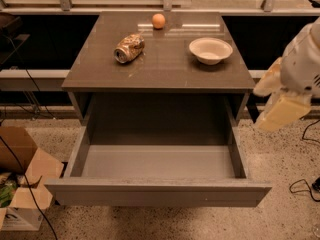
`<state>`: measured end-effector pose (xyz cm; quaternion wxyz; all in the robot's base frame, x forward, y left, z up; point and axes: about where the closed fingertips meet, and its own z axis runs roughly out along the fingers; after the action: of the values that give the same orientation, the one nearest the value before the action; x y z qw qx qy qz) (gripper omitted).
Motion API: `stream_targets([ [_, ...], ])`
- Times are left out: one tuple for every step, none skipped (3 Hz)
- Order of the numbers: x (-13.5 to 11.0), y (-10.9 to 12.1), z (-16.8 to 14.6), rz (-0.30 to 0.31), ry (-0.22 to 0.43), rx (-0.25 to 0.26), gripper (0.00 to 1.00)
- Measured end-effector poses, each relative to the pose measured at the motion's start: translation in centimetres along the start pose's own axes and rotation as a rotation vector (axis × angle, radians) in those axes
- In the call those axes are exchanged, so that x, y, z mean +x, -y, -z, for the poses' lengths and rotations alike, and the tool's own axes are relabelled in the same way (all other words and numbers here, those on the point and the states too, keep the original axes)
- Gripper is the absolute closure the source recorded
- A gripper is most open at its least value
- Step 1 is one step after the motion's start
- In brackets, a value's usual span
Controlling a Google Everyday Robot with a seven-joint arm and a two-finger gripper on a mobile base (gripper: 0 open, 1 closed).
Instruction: Close top drawer
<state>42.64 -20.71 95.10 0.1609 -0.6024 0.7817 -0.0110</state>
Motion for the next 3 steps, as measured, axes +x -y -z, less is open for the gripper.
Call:
stream_targets([
  [0.4,-3.0,-3.5,-0.054,0.096,-0.079,0.68],
  [2.0,-7.0,-8.1,-0.179,0.187,-0.163,0.91],
  [3.1,-9.3,-9.9,-0.213,0.174,-0.212,1.0],
])
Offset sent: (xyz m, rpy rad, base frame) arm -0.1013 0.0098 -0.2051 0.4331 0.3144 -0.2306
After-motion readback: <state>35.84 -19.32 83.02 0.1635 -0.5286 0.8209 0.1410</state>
